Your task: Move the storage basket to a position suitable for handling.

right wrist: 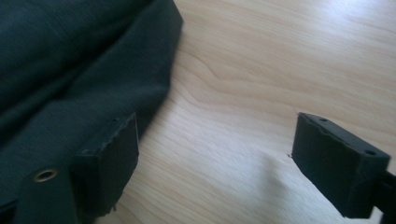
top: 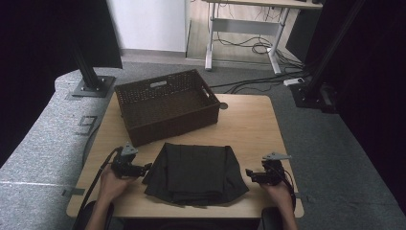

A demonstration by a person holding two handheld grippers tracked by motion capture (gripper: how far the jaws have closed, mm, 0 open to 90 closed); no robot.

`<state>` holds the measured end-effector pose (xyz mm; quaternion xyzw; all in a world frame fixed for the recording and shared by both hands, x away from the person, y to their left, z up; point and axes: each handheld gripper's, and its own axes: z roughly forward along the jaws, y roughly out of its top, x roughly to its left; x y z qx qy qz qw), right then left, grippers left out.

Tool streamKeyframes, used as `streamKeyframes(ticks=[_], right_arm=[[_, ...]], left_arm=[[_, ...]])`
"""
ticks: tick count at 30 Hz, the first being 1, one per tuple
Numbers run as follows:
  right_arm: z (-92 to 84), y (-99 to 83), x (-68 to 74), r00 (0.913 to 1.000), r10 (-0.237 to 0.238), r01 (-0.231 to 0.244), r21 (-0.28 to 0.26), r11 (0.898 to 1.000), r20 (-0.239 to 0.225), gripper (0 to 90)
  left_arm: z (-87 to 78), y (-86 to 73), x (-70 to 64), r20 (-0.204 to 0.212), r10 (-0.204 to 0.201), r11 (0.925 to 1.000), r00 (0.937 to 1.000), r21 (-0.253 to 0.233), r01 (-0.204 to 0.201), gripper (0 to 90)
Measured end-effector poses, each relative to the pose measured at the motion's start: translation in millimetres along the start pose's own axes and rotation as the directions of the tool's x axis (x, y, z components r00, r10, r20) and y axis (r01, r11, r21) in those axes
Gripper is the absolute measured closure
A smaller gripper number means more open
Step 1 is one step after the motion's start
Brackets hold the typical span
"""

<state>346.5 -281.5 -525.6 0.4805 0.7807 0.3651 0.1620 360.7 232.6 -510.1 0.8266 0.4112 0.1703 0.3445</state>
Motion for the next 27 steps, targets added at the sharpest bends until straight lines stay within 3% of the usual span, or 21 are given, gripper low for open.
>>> streamKeyframes(ticks=[7, 16, 22, 23, 24, 26, 27], right_arm=[[9.7, 18.0, 12.2, 0.9983, -0.034, 0.034, 0.003, 0.999, -0.048, 22.7], [28.0, 39.1, 26.1, 0.9924, -0.072, 0.074, 0.012, 0.997, -0.100, 33.0], [51.7, 46.3, 28.9, 0.9903, -0.073, 0.081, 0.064, 0.995, -0.118, 39.0], [58.8, 46.5, 29.8, 0.9896, -0.077, 0.088, 0.084, 0.993, -0.122, 43.2], [61.9, 46.2, 30.3, 0.9889, -0.080, 0.092, 0.094, 0.991, -0.126, 46.6], [64.6, 45.6, 30.9, 0.9884, -0.086, 0.099, 0.104, 0.990, -0.125, 50.5], [67.9, 44.2, 32.3, 0.9886, -0.087, 0.102, 0.120, 0.987, -0.122, 59.4]], left_arm=[[16.7, 20.2, -5.8, 0.040, 0.021, 0.9997, 0.9990, -0.013, -0.020, 19.4], [36.6, 26.8, -9.1, 0.061, 0.027, 0.9996, 0.9978, 0.009, -0.027, 26.3], [52.5, 22.6, -8.8, 0.061, 0.034, 0.9974, 0.9976, 0.061, -0.038, 41.9], [54.9, 21.5, -9.1, 0.072, 0.035, 0.9969, 0.9968, 0.068, -0.040, 45.0], [57.8, 19.9, -9.3, 0.110, 0.028, 0.9972, 0.9935, 0.066, -0.036, 49.1], [58.1, 19.8, -9.8, 0.122, 0.021, 0.9977, 0.9924, 0.062, -0.028, 57.6], [57.7, 19.8, -10.7, 0.135, 0.016, 0.9977, 0.9907, 0.063, -0.025, 61.5]])
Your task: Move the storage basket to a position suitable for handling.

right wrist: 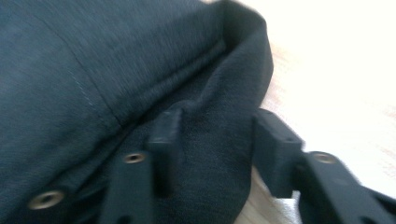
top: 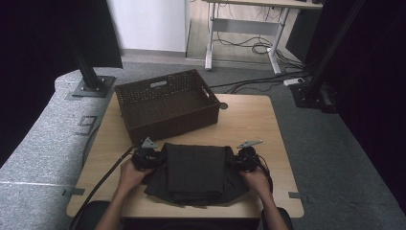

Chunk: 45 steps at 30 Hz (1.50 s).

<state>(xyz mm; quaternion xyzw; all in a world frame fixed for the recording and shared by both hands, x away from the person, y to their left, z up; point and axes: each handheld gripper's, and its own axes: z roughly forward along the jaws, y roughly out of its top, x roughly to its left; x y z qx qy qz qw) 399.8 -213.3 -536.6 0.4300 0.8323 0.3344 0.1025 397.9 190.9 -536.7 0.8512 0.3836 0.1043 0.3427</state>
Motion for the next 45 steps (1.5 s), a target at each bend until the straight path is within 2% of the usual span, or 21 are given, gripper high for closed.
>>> streamKeyframes(ticks=[1, 2, 3, 4, 8, 13, 17, 20, 32, 45], right_arm=[[0.3, -0.6, 0.3, 1.0000, -0.002, 0.002, -0.009, 1.000, 0.005, 64.7], [0.3, -0.6, 0.3, 1.0000, -0.002, 0.002, -0.009, 1.000, 0.005, 64.7], [-0.5, -0.9, 0.7, 1.0000, 0.001, -0.001, -0.001, 1.000, -0.005, 72.4], [-0.9, -1.3, 1.2, 1.0000, 0.001, -0.001, 0.002, 1.000, -0.006, 75.3], [-3.9, -5.6, 5.4, 0.9996, -0.011, 0.011, 0.011, 1.000, -0.027, 80.0], [-9.1, -11.7, 10.2, 0.9989, -0.024, 0.025, 0.020, 0.999, -0.041, 80.1], [-15.6, -20.0, 15.3, 0.9977, -0.040, 0.041, 0.025, 0.999, -0.055, 79.8], [-21.6, -27.7, 20.0, 0.9967, -0.047, 0.049, 0.029, 0.998, -0.066, 79.4], [-32.1, -41.5, 34.2, 0.9942, -0.070, 0.073, 0.040, 0.997, -0.083, 78.9], [-42.1, -54.1, 43.9, 0.9917, -0.075, 0.081, 0.053, 0.995, -0.104, 78.6]], left_arm=[[-0.2, -0.2, -1.0, 0.007, -0.002, 1.0000, 1.0000, -0.001, 0.002, 66.4], [-0.2, -0.2, -1.0, 0.007, -0.002, 1.0000, 1.0000, -0.001, 0.002, 68.8], [-0.7, -0.4, -2.8, 0.003, 0.001, 1.0000, 1.0000, 0.001, -0.001, 72.0], [-2.1, -0.7, -5.9, 0.000, 0.009, 0.9999, 1.0000, 0.010, -0.009, 74.9], [-6.9, -3.4, -13.1, 0.008, 0.035, 0.9987, 0.9994, 0.037, -0.035, 77.2], [-12.0, -7.7, -19.3, 0.022, 0.049, 0.9972, 0.9985, 0.055, -0.050, 77.2], [-16.9, -12.2, -28.6, 0.027, 0.061, 0.9956, 0.9978, 0.070, -0.063, 77.1], [-24.2, -19.2, -39.2, 0.032, 0.086, 0.9919, 0.9958, 0.091, -0.089, 76.7], [-38.1, -36.7, -53.2, 0.067, 0.066, 0.9927, 0.9956, 0.097, -0.073, 76.1], [-48.3, -49.7, -64.4, 0.099, 0.069, 0.9916, 0.9927, 0.103, -0.079, 76.0]])
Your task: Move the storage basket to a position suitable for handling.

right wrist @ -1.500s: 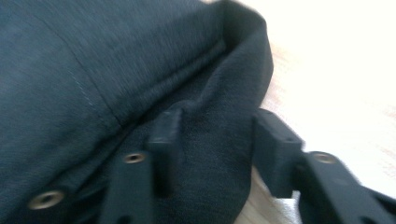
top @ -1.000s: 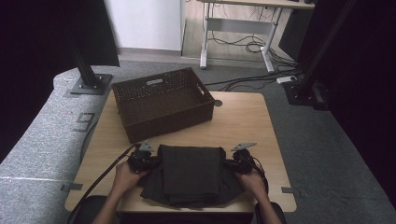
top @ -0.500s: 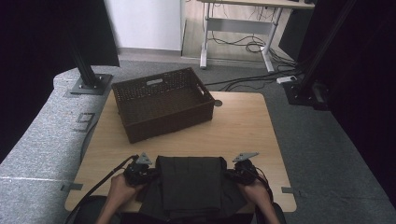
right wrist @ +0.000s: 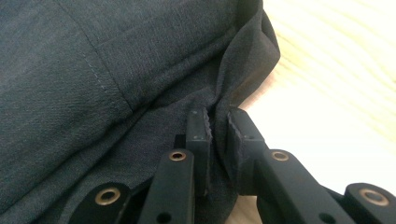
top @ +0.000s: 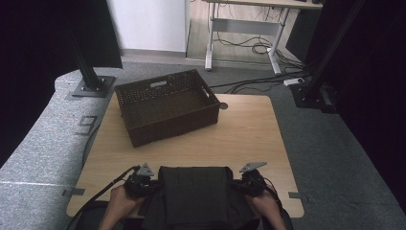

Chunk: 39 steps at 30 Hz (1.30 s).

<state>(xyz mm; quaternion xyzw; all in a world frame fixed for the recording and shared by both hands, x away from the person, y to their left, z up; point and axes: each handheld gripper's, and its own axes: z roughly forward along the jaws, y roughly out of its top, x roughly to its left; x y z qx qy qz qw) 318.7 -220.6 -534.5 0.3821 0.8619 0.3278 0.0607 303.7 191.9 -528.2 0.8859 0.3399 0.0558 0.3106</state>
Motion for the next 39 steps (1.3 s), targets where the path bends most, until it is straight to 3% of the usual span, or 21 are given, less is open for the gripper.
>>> streamKeyframes(ticks=[4, 5, 6, 9, 14, 19, 21, 27, 33, 39], right_arm=[[-1.1, -1.5, 1.0, 1.0000, 0.002, -0.002, 0.001, 1.000, -0.003, 77.0], [-1.8, -0.6, 0.3, 1.0000, -0.001, 0.001, 0.006, 1.000, 0.002, 73.1], [-1.8, -0.6, 0.3, 1.0000, -0.001, 0.001, 0.006, 1.000, 0.002, 73.1], [-6.9, 1.3, -3.8, 0.9999, 0.009, -0.009, -0.010, 1.000, 0.013, 67.2], [-20.6, 4.7, -13.5, 0.9976, 0.034, -0.029, -0.078, 0.997, 0.061, 45.8], [-30.4, 7.1, -25.8, 0.9894, 0.059, -0.041, -0.138, 0.990, 0.132, 26.4], [-32.5, 6.8, -32.3, 0.9824, 0.076, -0.051, -0.151, 0.987, 0.170, 17.0], [-31.4, 1.9, -42.6, 0.9695, 0.114, -0.078, -0.165, 0.983, 0.217, 12.0], [-25.3, -7.8, -52.9, 0.9564, 0.152, -0.113, -0.162, 0.980, 0.250, 1.2], [-19.1, -12.9, -57.0, 0.9548, 0.161, -0.126, -0.153, 0.980, 0.250, 0.0]], left_arm=[[-0.9, -0.7, 1.5, 0.012, -0.004, 1.0000, 0.9999, 0.001, 0.004, 73.8], [-1.3, -0.5, 2.5, 0.008, -0.004, 1.0000, 1.0000, 0.003, 0.004, 65.9], [-1.7, -0.4, 3.7, -0.003, 0.001, 1.0000, 1.0000, 0.000, -0.001, 65.9], [-5.1, 1.3, 9.2, -0.016, -0.006, 1.0000, 0.9999, -0.002, 0.006, 54.2], [-12.2, 6.0, 22.2, -0.053, -0.064, 0.9966, 0.9966, -0.055, 0.061, 32.1], [-20.2, 9.3, 35.7, -0.081, -0.119, 0.9887, 0.9896, -0.102, 0.110, 17.6], [-22.4, 10.8, 39.7, -0.093, -0.132, 0.9863, 0.9869, -0.112, 0.121, 15.1], [-29.1, 18.0, 53.0, -0.127, -0.138, 0.9847, 0.9823, -0.125, 0.122, 12.2], [-37.2, 30.5, 65.5, -0.154, -0.144, 0.9834, 0.9775, -0.133, 0.124, 7.2], [-49.9, 47.0, 75.3, -0.182, -0.152, 0.9806, 0.9715, -0.151, 0.125, 4.7]])
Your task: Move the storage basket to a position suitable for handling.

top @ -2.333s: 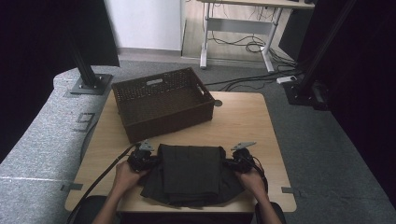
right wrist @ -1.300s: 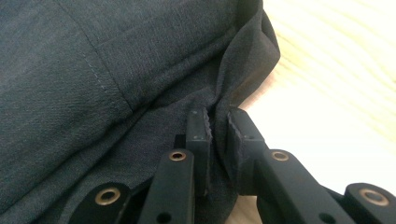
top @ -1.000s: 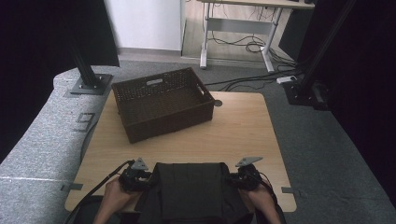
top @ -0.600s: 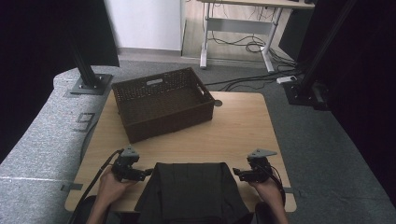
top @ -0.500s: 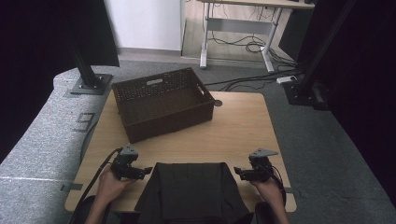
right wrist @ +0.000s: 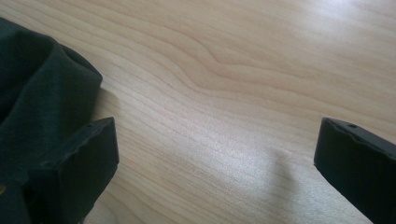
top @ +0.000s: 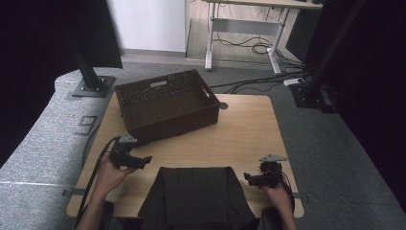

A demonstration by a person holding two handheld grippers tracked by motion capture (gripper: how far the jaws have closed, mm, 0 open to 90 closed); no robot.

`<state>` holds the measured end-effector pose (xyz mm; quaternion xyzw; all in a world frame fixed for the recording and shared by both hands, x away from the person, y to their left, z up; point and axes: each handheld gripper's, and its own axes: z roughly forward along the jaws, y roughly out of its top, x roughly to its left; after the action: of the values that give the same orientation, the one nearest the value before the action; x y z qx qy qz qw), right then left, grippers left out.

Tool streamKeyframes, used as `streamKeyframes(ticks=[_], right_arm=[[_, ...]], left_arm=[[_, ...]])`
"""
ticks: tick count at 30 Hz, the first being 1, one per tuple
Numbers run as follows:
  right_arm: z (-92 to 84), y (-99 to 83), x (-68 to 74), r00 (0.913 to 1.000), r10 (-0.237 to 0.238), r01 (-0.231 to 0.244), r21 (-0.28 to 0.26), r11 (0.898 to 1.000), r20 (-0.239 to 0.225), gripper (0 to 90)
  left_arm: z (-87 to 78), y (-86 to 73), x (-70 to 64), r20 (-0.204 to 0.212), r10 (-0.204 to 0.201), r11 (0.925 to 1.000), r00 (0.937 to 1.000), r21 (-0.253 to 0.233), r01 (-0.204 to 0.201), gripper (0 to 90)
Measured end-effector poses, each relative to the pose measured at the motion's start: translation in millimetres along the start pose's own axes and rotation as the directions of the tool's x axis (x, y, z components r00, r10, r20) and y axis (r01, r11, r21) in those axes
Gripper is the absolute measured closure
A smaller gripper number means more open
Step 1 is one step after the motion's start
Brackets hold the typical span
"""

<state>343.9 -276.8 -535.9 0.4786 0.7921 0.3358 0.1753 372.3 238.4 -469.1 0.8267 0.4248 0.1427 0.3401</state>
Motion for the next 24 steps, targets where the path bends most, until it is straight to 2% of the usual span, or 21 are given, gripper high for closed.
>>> streamKeyframes(ticks=[6, 9, 10, 13, 18, 24], right_arm=[[6.4, -5.5, -3.3, 0.9999, -0.001, 0.000, 0.005, 1.000, 0.017, 0.0], [11.6, -9.7, -3.6, 0.9997, -0.006, 0.006, 0.028, 1.000, 0.023, 0.0], [13.7, -12.1, -3.0, 0.9992, -0.024, 0.023, 0.020, 1.000, 0.033, 0.0], [14.5, -15.8, -3.1, 0.9994, -0.022, 0.023, -0.020, 1.000, 0.028, 0.0], [14.5, -16.0, -3.2, 0.9994, -0.021, 0.022, -0.023, 1.000, 0.029, 0.0], [14.5, -16.0, -3.1, 0.9994, -0.020, 0.021, -0.023, 1.000, 0.029, 0.0]], left_arm=[[-5.2, 18.2, 6.3, -0.012, 0.003, 1.0000, 0.9999, -0.009, -0.003, 7.0], [-6.8, 24.0, 8.2, -0.009, 0.001, 0.9999, 1.0000, -0.016, -0.001, 9.1], [-7.7, 26.1, 8.9, -0.009, -0.005, 0.9998, 0.9999, -0.020, 0.004, 10.5], [-9.8, 32.6, 11.6, -0.007, -0.004, 0.9996, 1.0000, -0.027, 0.004, 14.1], [-13.3, 45.4, 15.5, -0.039, 0.007, 0.9997, 0.9992, -0.025, -0.008, 16.5], [-22.4, 61.7, 29.5, -0.074, -0.016, 0.9991, 0.9971, -0.039, 0.013, 21.1]])
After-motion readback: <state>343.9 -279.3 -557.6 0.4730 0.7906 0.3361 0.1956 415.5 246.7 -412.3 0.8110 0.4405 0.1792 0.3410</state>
